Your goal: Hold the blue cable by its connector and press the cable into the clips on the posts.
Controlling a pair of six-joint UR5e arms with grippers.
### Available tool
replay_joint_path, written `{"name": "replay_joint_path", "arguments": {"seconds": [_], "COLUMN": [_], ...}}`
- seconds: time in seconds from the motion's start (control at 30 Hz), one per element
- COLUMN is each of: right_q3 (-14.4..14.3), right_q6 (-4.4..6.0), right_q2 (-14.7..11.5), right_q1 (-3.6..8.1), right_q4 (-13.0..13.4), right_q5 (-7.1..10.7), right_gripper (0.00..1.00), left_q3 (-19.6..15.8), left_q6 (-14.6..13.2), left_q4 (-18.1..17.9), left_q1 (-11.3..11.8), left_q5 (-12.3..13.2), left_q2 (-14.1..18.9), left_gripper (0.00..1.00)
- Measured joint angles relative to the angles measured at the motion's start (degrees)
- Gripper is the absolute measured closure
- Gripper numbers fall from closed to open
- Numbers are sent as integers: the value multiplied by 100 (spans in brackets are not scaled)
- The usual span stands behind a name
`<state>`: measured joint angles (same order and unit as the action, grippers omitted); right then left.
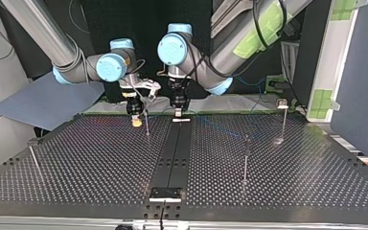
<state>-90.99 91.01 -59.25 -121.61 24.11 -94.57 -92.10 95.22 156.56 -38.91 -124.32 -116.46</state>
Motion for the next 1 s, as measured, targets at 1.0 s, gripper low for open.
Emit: {"name": "replay_joint_path", "arguments": {"seconds": [1.0], "right_q3": [-1595], "right_q6": [266], "right_q2": [20], "right_q1": [674], "right_q4": [1520], "right_q5": [867], "right_gripper": [100], "left_q3": [-3], "left_q6": [293], "left_q4": [-1282], "left_q1": [-399], "left_q5": [-34], "left_q2": [-1117], "left_gripper": [100]}}
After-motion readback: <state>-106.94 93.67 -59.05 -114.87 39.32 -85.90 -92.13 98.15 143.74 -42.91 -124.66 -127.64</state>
